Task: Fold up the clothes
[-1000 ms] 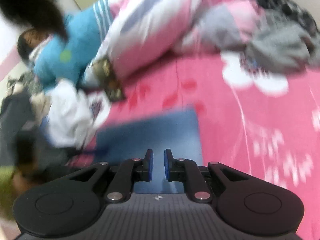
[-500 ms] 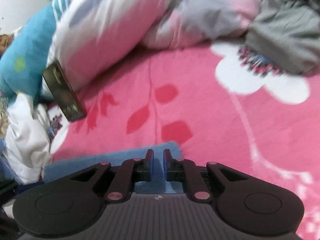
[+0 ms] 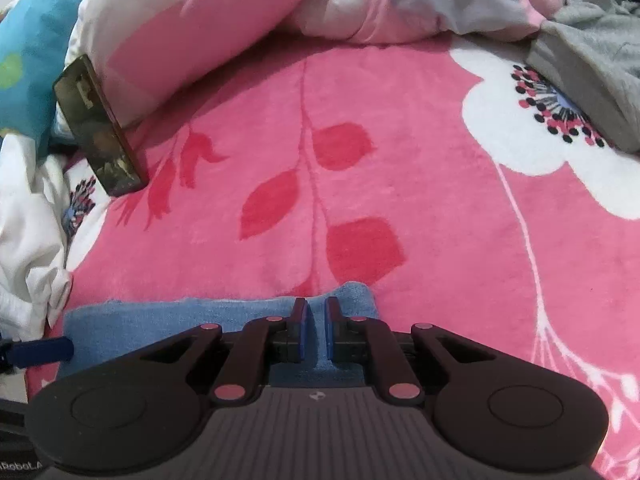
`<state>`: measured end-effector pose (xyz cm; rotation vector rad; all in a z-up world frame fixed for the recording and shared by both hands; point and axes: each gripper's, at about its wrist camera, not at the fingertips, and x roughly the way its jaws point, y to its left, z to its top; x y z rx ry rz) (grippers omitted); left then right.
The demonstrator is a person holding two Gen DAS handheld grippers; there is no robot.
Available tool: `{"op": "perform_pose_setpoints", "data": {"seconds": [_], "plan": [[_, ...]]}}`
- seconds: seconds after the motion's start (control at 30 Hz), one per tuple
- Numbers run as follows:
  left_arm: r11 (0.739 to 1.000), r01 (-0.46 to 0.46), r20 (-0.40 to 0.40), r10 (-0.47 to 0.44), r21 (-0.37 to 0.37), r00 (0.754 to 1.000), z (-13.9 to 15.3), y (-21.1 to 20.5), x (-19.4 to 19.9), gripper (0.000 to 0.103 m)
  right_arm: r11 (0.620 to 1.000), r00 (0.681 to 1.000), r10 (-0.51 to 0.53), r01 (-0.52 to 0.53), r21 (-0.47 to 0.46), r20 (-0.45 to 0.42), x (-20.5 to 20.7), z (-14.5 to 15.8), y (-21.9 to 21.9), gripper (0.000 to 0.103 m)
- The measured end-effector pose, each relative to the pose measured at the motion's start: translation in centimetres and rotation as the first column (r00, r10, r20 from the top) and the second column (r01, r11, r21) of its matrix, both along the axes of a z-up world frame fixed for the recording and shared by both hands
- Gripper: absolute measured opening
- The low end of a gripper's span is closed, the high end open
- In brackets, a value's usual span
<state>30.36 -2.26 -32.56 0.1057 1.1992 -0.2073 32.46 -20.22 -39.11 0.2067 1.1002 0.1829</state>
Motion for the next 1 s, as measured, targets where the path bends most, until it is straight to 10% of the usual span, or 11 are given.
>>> {"op": "perform_pose_setpoints", "data": {"seconds": [0.8,1.0], "plan": [[0.999,-0.035,-0.029,0.035,0.003,0.999,-0.3,0.4,0.2,0.078,0.996,0.999,0.032,-0.029,0.08,-0.032,-6.1,4.8,-3.4,0.01],[0.999,0.001,-0.021,0.0,0.04,1.0,-0.7,-0.4,0.0,0.08,0.995,0.986,0.099,-0.099,0.007,-0.131,-8.7,0.5,-2.4,0.009]]}}
